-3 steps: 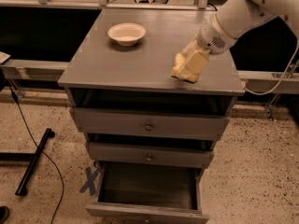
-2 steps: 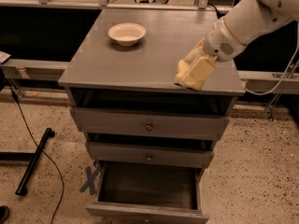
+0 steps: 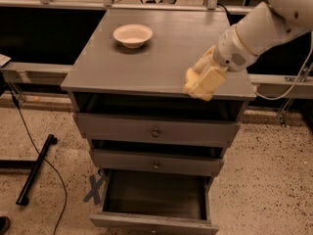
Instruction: Place sponge into bottom drawer
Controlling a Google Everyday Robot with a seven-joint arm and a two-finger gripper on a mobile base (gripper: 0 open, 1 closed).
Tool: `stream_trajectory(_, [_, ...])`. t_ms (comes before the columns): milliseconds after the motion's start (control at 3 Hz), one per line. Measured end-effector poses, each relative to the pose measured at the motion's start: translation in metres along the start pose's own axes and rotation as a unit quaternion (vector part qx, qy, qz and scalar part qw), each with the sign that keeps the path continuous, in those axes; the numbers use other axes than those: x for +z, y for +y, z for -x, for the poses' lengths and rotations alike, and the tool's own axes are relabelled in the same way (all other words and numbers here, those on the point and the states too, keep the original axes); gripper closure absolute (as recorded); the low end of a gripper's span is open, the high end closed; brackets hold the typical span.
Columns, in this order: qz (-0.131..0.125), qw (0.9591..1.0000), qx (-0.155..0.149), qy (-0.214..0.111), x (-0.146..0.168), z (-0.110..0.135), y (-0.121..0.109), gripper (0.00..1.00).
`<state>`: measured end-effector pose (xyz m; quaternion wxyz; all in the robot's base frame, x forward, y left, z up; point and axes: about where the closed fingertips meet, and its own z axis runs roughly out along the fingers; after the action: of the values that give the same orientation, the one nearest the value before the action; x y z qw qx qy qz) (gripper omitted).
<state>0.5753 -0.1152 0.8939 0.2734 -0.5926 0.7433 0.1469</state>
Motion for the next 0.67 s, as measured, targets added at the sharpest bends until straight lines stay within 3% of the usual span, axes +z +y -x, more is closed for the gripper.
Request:
stream_trajectory(333, [-0.033,0.9977,-0.041,-0.044,0.005,-0.014,0.034,1.0])
stream_trajectory(667, [-0.063,0.9945,-0.041,-0.073,0.012,-0.039,0.06,1.0])
